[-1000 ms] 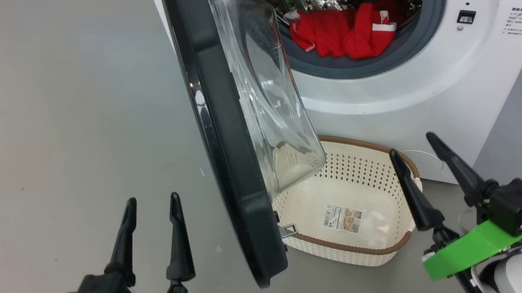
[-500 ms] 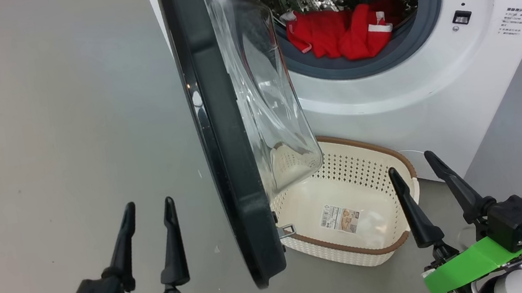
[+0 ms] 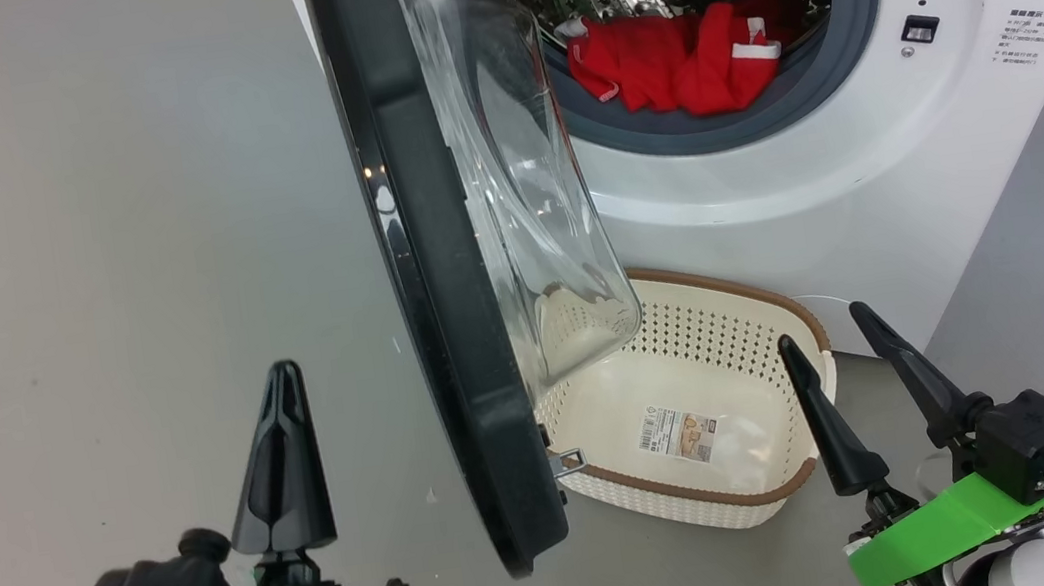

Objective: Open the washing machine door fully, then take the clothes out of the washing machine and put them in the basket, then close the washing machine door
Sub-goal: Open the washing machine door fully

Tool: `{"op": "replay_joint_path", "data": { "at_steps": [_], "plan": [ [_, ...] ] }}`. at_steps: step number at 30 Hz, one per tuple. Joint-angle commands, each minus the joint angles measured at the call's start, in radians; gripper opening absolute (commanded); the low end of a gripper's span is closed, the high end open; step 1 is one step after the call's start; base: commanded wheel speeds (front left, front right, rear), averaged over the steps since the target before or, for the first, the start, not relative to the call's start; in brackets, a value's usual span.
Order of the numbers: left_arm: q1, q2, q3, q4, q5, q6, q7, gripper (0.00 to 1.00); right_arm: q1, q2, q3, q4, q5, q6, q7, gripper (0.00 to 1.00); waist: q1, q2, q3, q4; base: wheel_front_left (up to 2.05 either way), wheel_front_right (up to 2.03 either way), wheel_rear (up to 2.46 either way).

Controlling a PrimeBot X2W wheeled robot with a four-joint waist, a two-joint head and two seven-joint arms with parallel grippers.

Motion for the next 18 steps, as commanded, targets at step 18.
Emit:
{"op": "replay_joint_path", "data": {
  "at_steps": [18],
  "plan": [
    [-0.116,0.0,-0.077,-0.312,0.078,-0.066,0.047,0.0,-0.036,0.003,0.024,-0.022,0.004,0.006,-0.007,1.0,0.0,0.0,0.008,-0.019,0.0,0.0,0.0]
  ]
}}
